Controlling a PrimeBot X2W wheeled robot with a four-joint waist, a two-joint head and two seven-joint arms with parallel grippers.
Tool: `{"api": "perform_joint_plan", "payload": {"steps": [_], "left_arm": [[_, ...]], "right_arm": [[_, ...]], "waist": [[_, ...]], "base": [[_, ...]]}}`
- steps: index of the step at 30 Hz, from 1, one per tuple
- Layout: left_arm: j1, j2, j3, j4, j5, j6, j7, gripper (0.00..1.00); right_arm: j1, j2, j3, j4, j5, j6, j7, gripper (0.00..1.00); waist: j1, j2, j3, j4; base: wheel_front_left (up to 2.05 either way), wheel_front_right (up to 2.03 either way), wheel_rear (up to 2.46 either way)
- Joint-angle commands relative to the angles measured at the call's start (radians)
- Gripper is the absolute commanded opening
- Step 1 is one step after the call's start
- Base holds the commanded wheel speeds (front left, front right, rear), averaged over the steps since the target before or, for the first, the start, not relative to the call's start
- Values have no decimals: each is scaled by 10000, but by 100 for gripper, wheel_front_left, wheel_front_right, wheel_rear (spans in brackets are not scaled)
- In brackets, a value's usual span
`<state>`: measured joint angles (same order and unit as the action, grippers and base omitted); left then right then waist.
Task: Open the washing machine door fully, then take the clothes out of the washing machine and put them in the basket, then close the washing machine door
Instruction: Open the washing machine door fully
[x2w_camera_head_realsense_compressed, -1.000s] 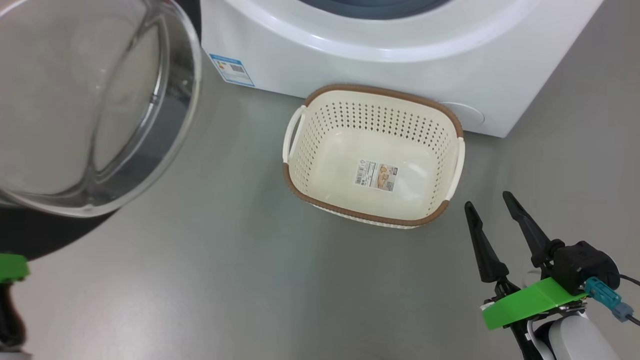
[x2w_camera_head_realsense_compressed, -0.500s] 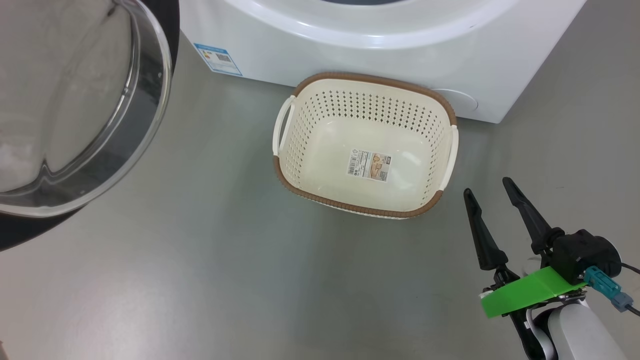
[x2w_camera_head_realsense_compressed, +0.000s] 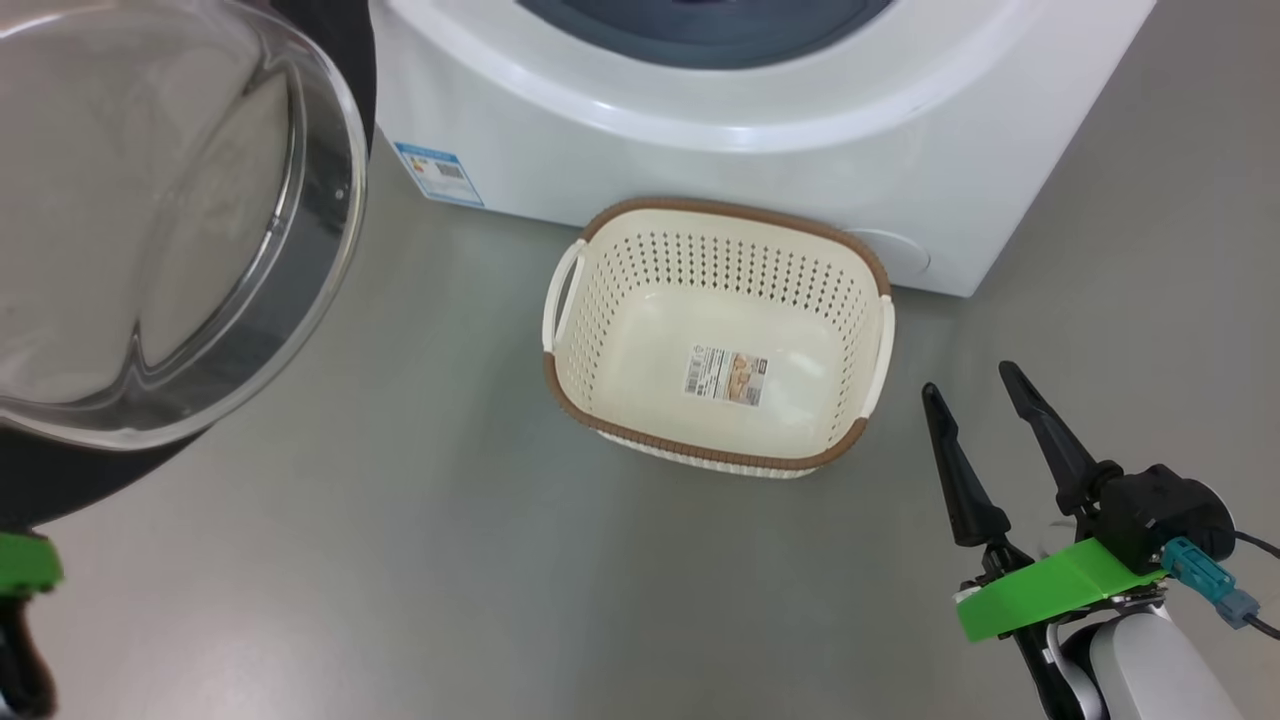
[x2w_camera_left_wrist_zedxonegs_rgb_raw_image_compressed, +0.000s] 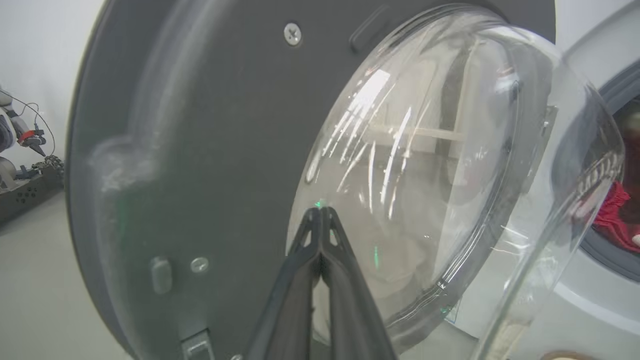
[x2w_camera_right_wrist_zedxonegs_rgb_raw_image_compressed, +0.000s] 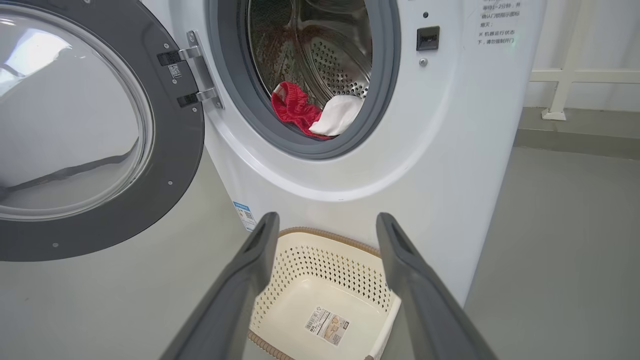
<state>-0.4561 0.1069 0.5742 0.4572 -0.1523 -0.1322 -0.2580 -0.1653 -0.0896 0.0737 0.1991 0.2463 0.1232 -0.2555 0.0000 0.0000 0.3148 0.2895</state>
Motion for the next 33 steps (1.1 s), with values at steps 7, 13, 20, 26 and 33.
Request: {"api": "perform_joint_plan", "payload": {"steps": [7, 13, 20, 26, 33], "left_arm": [[1173, 60, -529, -756, -181, 16, -38, 0], [1930, -134, -1086, -1175, -387, 16, -38, 0], [2681, -139, -1879, -1702, -818, 16, -38, 30], [3063, 34, -2617, -2083, -1215, 16, -38, 70], [3370, 298, -3310, -2358, -1570, 16, -38, 100]], "right_arm": [[358, 168, 251, -158, 165, 75, -63, 100], [652, 243, 209, -171, 255, 75, -63, 100], [945, 310, 112, -210, 314, 75, -63, 100], [1065, 343, -26, -263, 346, 75, -63, 100], [1158, 375, -219, -341, 382, 75, -63, 100]], "waist": [[0, 0, -782, -200], [0, 0, -1229, -431], [0, 0, -1521, -870], [0, 0, -1597, -1289], [0, 0, -1618, -1953]], "base": [[0, 0, 0], [0, 0, 0], [0, 0, 0], [0, 0, 0], [0, 0, 0]]}}
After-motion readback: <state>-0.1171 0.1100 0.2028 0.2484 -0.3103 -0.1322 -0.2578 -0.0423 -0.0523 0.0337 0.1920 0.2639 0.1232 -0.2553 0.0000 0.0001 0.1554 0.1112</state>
